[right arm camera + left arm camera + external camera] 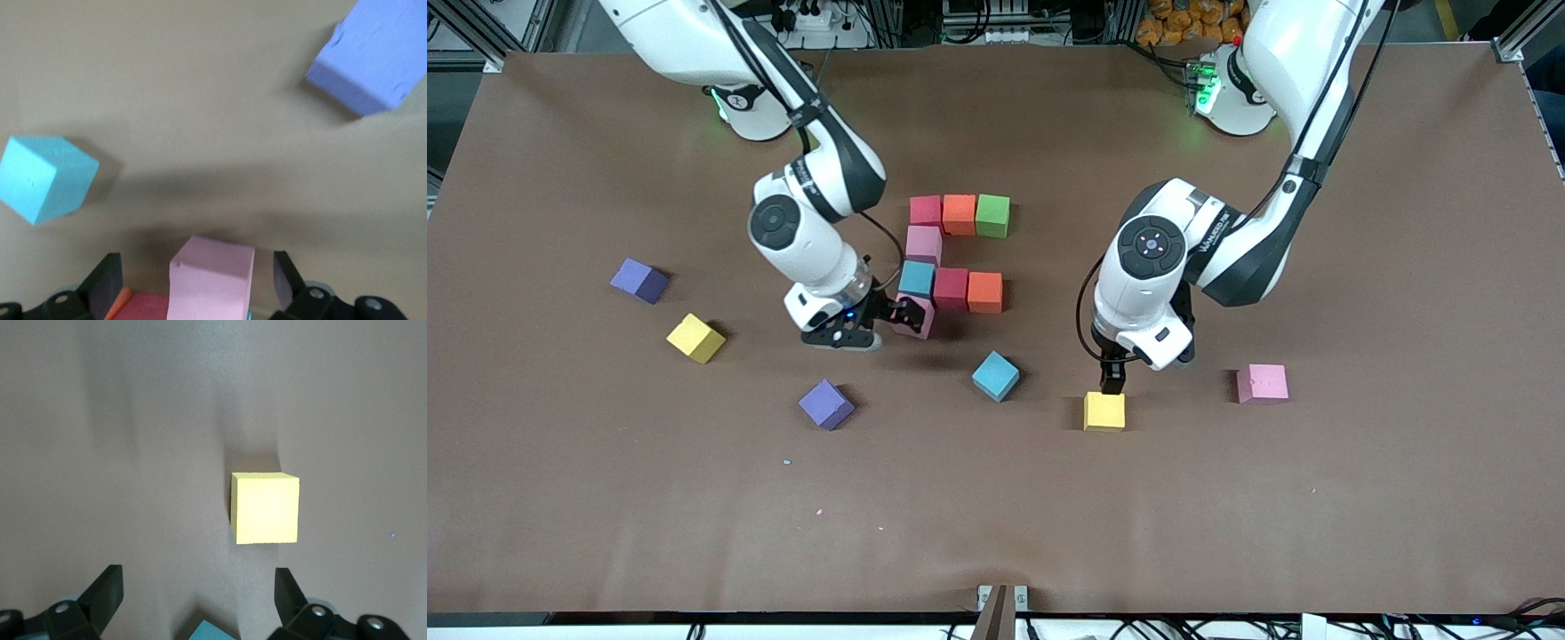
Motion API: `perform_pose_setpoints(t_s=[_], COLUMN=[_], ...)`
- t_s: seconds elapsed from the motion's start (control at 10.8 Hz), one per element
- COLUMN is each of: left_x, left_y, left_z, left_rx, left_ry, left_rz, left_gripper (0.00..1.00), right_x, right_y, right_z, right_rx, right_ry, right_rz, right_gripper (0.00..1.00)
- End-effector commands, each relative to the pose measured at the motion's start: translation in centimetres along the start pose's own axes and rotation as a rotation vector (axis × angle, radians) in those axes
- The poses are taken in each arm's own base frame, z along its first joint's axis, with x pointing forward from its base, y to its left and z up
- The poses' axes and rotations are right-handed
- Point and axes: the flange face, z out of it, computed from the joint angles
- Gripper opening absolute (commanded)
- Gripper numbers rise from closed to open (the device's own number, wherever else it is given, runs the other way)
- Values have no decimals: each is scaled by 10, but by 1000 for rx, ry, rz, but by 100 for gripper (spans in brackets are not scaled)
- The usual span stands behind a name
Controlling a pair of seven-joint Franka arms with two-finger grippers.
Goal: Arrange 11 blocks into digit 3
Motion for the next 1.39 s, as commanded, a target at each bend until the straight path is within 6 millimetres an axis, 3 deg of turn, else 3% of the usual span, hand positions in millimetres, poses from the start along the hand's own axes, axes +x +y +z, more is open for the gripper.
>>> perform_pose_setpoints(t_s=[0.0,0.37,0.46,0.74,0.93,1.11,1.3], left_x=[3,4,5,6,15,18,21], left_y=[0,0,0,4,18,31,45], left_z=[-1,7,13,23,29,42,44], left_rx=[5,19,27,13,14,16,-2], left_ry=[-7,-6,-4,-17,-29,-40,-55], left_rz=[11,6,7,13,31,15,3], left_gripper=[100,100,100,100,100,100,100], right_x=[29,65,76,105,119,134,130], right_y=[27,63,82,109,114,107,98], right_z=[-18,-31,-24,-5,3,8,18], right_rx=[-14,-65,-82,-106,-101,-119,-117], right_ry=[34,93,95,102,90,65,63], right_rz=[49,41,72,136,241,355,421], right_gripper=[100,100,100,100,100,100,100])
